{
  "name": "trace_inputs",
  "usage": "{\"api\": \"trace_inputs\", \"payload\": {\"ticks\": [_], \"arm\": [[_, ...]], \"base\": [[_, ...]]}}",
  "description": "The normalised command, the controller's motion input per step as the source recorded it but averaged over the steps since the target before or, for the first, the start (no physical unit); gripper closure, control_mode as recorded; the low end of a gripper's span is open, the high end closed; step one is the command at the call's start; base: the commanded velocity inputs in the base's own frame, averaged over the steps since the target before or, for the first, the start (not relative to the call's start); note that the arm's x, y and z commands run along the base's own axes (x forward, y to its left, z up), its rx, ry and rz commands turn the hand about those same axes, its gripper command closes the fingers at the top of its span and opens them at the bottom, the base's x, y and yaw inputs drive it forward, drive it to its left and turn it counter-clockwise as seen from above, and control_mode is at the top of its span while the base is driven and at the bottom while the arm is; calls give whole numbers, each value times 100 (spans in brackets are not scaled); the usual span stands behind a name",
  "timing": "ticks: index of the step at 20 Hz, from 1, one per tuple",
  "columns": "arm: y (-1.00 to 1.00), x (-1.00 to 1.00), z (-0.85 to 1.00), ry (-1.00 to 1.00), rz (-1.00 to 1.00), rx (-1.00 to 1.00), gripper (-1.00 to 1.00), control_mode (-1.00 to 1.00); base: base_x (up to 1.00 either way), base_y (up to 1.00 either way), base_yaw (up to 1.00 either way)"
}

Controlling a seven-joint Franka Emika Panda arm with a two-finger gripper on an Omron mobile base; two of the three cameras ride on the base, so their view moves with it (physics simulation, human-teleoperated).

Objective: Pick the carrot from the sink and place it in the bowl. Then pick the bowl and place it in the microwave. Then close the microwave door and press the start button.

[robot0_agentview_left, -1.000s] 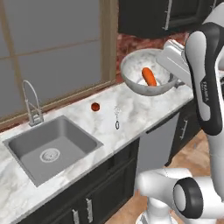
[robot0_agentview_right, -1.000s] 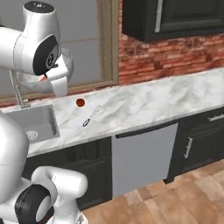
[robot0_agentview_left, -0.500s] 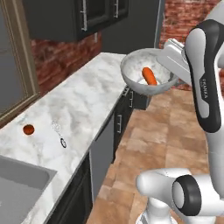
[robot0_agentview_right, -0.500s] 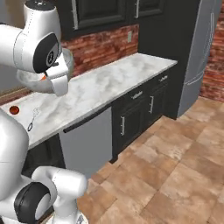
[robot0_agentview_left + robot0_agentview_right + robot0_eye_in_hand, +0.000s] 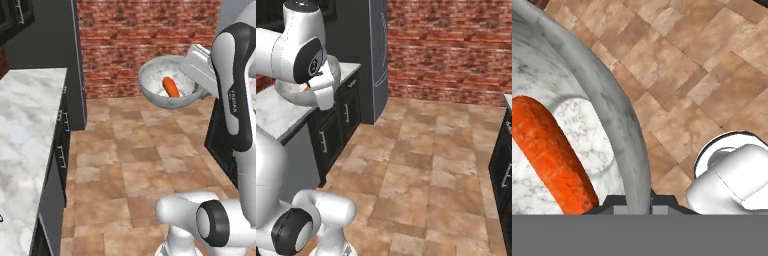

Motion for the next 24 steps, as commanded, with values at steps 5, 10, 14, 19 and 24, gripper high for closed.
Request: {"api": "trace_inputs", "payload": {"ticks": [5, 10, 14, 19, 24], "arm": [[0, 0, 0, 0, 0, 0, 100, 100], [0, 0, 0, 0, 0, 0, 100, 100], [0, 0, 0, 0, 0, 0, 100, 100], [0, 0, 0, 0, 0, 0, 100, 100], [0, 0, 0, 0, 0, 0, 100, 100]], "base": [[-4, -43, -72], [-2, -46, -72], [0, -40, -75], [0, -36, -78], [0, -33, -81]]}}
